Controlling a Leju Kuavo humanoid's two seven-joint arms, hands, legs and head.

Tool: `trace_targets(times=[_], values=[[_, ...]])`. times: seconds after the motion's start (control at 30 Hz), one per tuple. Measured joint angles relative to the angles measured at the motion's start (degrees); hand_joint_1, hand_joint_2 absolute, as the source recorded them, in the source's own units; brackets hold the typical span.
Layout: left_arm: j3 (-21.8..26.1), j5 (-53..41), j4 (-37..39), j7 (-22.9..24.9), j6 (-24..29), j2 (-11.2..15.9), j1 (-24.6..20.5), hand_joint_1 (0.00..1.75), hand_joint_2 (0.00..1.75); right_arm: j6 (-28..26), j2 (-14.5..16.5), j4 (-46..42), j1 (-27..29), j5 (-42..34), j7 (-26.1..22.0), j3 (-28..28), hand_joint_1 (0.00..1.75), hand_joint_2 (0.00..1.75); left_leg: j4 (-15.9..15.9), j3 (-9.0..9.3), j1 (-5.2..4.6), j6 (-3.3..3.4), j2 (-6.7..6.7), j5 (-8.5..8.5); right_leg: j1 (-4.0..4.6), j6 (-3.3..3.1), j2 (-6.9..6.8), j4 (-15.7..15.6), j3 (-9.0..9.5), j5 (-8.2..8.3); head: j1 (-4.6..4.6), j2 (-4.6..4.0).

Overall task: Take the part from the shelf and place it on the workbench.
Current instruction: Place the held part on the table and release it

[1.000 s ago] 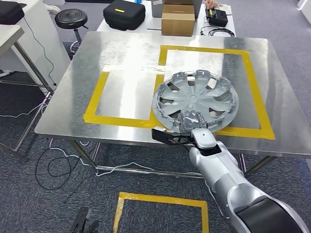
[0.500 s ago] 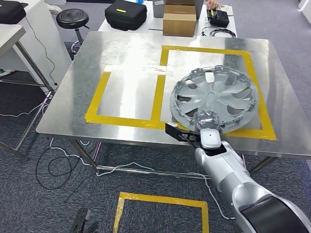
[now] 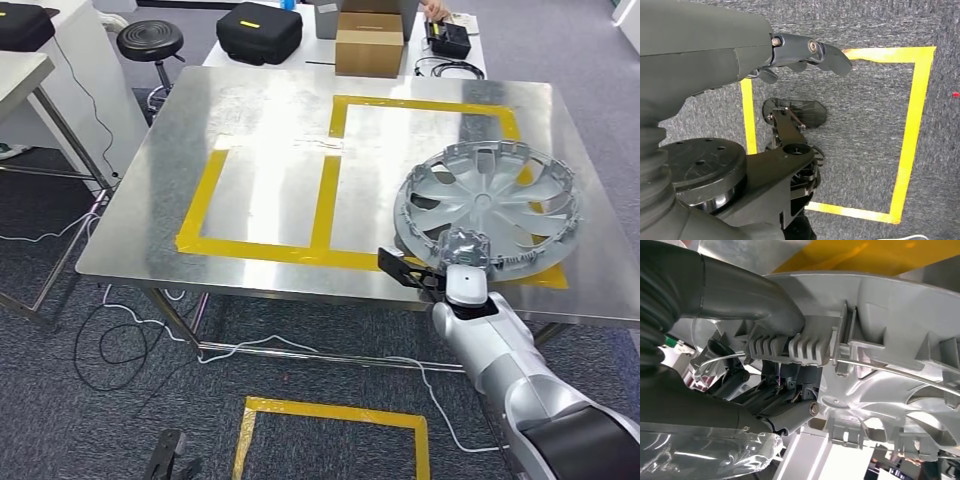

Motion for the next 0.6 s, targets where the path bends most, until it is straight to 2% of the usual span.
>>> trace_targets(times=[0.33,0.47,0.6], values=[[0.03,0.09,0.0,0.52,0.35,-0.01,0.03,0.0,1.75,-1.37,-0.82,0.0,0.6,0.23,-0.37,-0.79,1.75,1.75,0.0,0.05,-0.01,0.0,0.0,0.0,-0.01,0.0,0.0,-0.02,0.08,0.0,0.0,0.01],[0.33,0.51,0.0,2.25,0.66,-0.07,0.01,0.0,1.75,-1.57,-0.88,0.03,0.79,1.26,-0.7,-1.71,0.0,0.0,0.0,0.05,-0.01,0.0,0.0,0.0,0.0,0.0,0.0,-0.02,0.08,0.0,0.01,0.01],[0.81,0.29,0.0,3.69,1.6,-0.19,0.02,0.0,1.75,-1.74,-0.92,0.25,1.06,2.29,-0.71,-2.63,0.0,0.0,0.0,0.05,-0.01,0.0,0.0,0.0,0.0,0.0,0.01,-0.02,0.07,0.0,-0.01,0.01]])
